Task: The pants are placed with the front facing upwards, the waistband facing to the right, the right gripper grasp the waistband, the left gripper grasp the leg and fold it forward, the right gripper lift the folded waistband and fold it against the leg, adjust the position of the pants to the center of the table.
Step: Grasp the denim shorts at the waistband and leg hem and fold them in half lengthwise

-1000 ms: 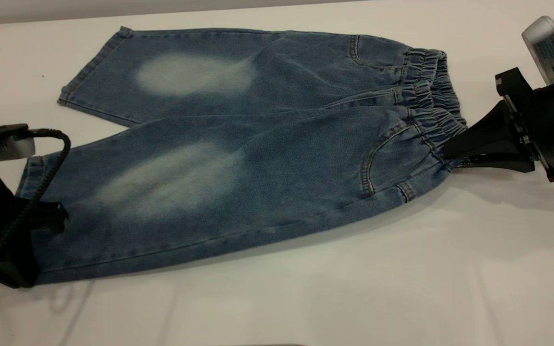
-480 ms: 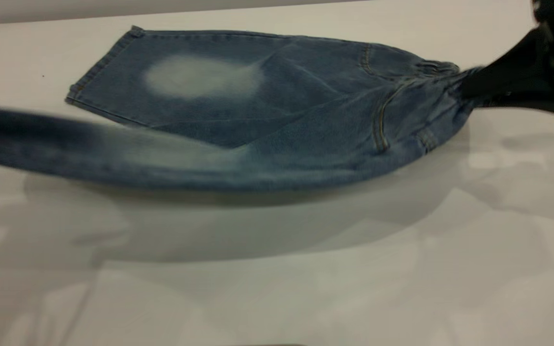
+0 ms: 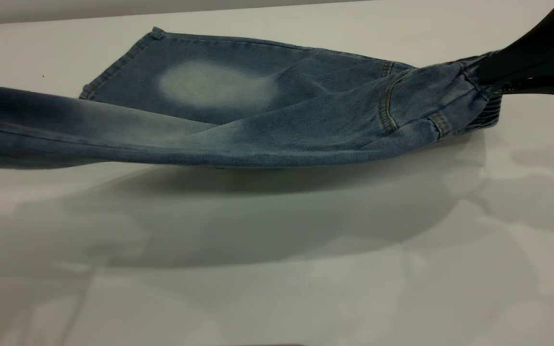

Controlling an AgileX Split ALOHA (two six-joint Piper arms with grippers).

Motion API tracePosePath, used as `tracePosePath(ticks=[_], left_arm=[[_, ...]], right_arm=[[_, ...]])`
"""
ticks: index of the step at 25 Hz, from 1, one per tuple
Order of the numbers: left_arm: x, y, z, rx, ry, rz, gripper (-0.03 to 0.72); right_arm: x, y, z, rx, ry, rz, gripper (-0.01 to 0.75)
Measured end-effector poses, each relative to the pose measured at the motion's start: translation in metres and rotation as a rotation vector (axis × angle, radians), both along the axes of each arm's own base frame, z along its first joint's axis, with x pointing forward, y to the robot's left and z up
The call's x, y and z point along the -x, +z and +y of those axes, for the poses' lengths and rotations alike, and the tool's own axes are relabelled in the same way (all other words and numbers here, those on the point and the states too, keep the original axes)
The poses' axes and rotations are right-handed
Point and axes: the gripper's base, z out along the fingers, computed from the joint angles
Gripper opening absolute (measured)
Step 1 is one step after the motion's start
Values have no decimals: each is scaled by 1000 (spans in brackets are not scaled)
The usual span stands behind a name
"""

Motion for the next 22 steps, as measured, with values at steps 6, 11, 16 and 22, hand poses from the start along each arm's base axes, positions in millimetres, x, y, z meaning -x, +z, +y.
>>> tracePosePath(ticks=[6, 11, 16, 22], left_arm=[[-63, 1, -11, -25, -39, -13, 44], [-119, -4, -22, -41, -70, -25, 44], [-165, -31, -41, -63, -127, 1, 44], [-207, -45, -55, -75, -163, -29, 44]], right_arm=[[-12, -2, -5, 39, -40, -6, 40], [-32, 3, -15, 123, -119, -43, 40], [-52, -2, -25, 205, -171, -54, 40], [-81, -19, -30, 211, -170, -50, 40]])
